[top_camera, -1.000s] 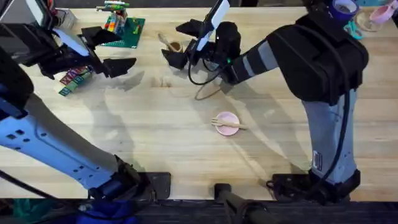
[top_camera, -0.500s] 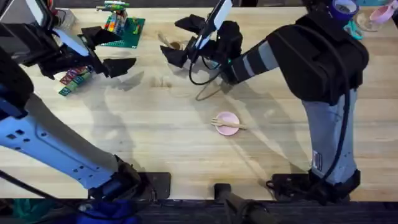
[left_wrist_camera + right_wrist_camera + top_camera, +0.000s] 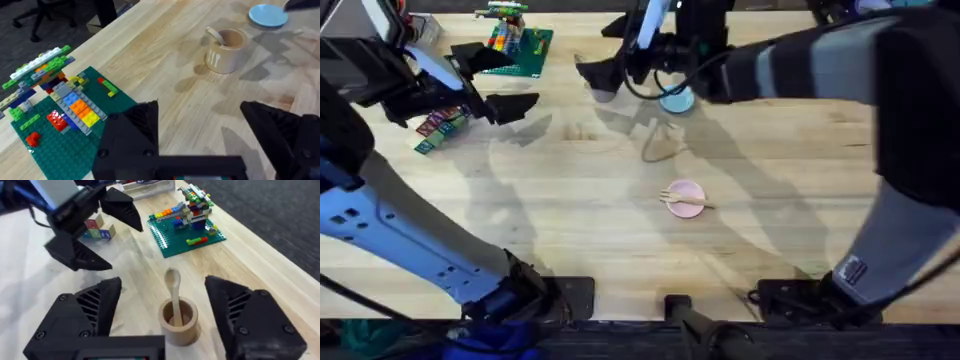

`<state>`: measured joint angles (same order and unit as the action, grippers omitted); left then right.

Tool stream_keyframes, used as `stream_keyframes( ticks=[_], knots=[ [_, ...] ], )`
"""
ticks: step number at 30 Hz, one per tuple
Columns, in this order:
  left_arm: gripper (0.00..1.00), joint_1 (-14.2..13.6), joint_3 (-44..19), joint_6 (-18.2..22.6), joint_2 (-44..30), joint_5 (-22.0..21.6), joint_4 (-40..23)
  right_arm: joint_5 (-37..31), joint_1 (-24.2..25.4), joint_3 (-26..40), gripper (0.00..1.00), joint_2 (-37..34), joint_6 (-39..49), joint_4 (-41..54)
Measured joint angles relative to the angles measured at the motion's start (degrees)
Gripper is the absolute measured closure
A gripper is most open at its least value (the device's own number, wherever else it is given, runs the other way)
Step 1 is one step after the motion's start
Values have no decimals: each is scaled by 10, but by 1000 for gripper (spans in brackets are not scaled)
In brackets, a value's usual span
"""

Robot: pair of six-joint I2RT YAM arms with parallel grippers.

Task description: Pick up a utensil and set it on the pink plate, then put the other utensil in the container.

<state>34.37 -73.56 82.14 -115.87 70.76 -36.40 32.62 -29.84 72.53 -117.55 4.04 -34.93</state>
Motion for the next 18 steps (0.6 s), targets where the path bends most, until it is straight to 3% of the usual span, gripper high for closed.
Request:
stream_keyframes(
  ticks=[4,7,18],
  knots=[
    [8,0,0,0,0,0,0,0,4,0,5,58,-2,89],
    [7,0,0,0,0,0,0,2,13,0,5,141,-2,217],
    [8,0,0,0,0,0,0,-32,20,0,5,213,5,317]
  ],
)
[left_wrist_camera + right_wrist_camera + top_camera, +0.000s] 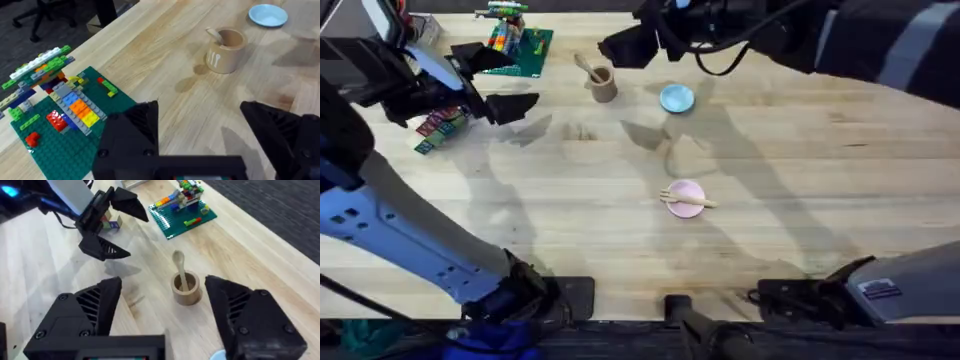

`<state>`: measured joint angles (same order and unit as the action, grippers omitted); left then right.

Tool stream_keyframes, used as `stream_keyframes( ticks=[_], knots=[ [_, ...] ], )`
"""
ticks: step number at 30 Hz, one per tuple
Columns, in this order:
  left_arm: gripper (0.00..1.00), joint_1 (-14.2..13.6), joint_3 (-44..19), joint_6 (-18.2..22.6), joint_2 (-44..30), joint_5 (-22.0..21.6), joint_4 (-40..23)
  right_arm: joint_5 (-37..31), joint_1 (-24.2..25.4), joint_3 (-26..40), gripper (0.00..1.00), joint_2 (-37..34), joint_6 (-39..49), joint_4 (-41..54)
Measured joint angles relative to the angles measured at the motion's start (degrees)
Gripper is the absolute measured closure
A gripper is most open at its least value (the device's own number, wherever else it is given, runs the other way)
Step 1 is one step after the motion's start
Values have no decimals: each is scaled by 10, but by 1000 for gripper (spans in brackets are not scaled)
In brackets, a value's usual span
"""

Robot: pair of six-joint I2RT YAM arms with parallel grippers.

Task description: Pick up a utensil and set it on the pink plate, then put the other utensil in the container.

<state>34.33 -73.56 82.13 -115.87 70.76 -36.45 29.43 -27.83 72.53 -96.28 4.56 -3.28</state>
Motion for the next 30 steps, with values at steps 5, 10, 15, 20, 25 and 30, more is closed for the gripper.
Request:
stream_keyframes(
  ticks=[5,10,15,20,25,30],
  knots=[
    [8,-1,0,-4,0,14,0,-24,0,0,5,6,2,5],
    [8,-1,0,-11,0,97,3,-34,0,0,5,6,2,7],
    [7,-5,0,-38,0,135,0,-38,0,0,5,5,2,7],
    [8,-16,0,-52,0,141,4,-53,0,0,5,6,2,7],
    [8,-16,0,-65,0,141,37,-64,0,0,5,6,2,7],
    [8,-24,0,-126,0,48,60,-68,0,0,6,6,2,7]
  ],
)
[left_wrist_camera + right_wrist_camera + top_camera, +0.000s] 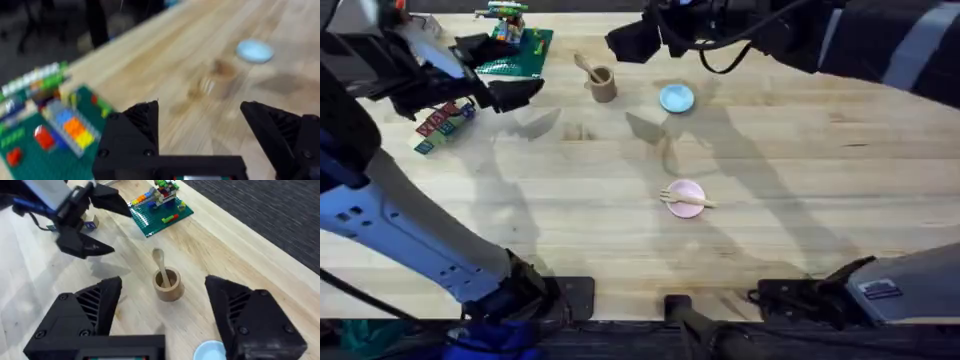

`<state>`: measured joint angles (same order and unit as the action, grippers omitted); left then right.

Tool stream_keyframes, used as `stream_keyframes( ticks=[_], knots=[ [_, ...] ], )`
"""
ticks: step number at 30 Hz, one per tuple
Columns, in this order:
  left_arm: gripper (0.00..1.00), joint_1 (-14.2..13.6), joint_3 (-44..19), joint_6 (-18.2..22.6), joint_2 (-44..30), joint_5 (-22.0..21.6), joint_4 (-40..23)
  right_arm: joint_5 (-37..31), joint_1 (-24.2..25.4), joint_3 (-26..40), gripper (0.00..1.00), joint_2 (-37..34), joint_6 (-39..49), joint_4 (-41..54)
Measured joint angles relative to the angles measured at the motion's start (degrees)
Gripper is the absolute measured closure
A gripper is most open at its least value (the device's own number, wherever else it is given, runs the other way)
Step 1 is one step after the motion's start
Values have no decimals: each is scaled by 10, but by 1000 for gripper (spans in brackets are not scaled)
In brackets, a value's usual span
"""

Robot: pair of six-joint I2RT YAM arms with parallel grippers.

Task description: Pick up a utensil and set it on the pink plate, then put the other utensil in the container.

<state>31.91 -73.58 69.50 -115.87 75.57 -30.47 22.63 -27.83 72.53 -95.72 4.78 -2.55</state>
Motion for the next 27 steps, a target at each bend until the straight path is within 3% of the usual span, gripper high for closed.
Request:
stream_keyframes(
  ticks=[5,8,13,18,23,27],
  knots=[
    [8,-32,-12,-90,0,-149,8,-3,0,0,5,0,0,0],
    [8,-49,-40,-143,0,-217,-14,-4,0,0,5,0,0,0],
    [8,-63,-77,-191,11,-291,-65,-4,1,0,5,0,0,1],
    [7,-83,-104,-253,80,-368,-117,-4,10,0,5,0,0,20],
    [7,-136,-141,-311,182,-451,-188,-4,29,0,5,11,0,66],
    [7,-200,-148,-366,257,-489,-233,-14,52,0,5,42,0,119]
  ],
)
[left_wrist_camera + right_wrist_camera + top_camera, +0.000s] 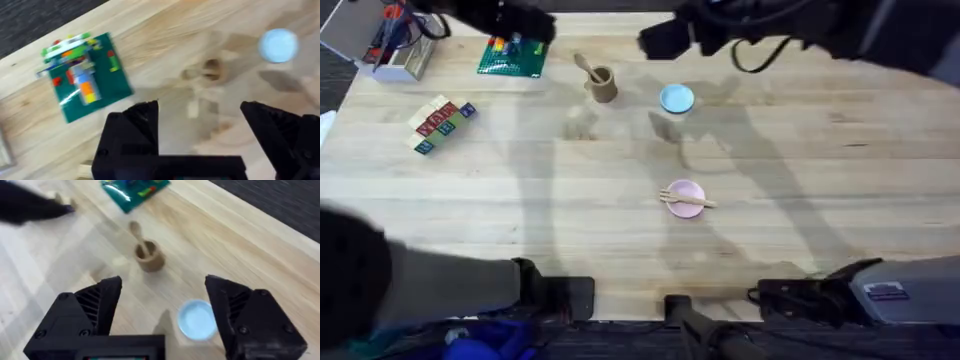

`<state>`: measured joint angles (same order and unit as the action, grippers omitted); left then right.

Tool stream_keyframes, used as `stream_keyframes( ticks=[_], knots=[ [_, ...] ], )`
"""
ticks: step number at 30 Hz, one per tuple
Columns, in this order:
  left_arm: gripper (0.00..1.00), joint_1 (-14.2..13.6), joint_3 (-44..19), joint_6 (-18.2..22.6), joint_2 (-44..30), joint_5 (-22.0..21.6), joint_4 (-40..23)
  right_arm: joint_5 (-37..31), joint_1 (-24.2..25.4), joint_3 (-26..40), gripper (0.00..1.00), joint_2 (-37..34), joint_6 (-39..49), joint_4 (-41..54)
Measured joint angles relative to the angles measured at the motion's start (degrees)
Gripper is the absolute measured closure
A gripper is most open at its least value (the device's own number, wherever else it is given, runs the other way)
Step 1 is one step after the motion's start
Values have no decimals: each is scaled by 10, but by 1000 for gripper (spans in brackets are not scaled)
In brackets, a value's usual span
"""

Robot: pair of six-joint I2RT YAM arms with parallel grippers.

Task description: Pick up a utensil and set it on the pink plate, then put the other utensil in the container.

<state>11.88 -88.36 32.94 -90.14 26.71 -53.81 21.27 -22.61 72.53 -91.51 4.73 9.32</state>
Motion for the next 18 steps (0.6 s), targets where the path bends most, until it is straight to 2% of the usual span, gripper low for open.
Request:
stream_keyframes(
  ticks=[5,11,14,18],
  knots=[
    [7,-85,0,-100,61,-59,-37,-28,42,0,5,49,0,60],
    [7,-166,0,-225,100,-146,-76,-57,86,0,5,95,-5,125],
    [8,-200,0,-286,109,-163,-97,-82,102,0,5,108,-19,153],
    [7,-239,0,-340,110,-175,-120,-99,113,0,5,120,-33,163]
  ],
)
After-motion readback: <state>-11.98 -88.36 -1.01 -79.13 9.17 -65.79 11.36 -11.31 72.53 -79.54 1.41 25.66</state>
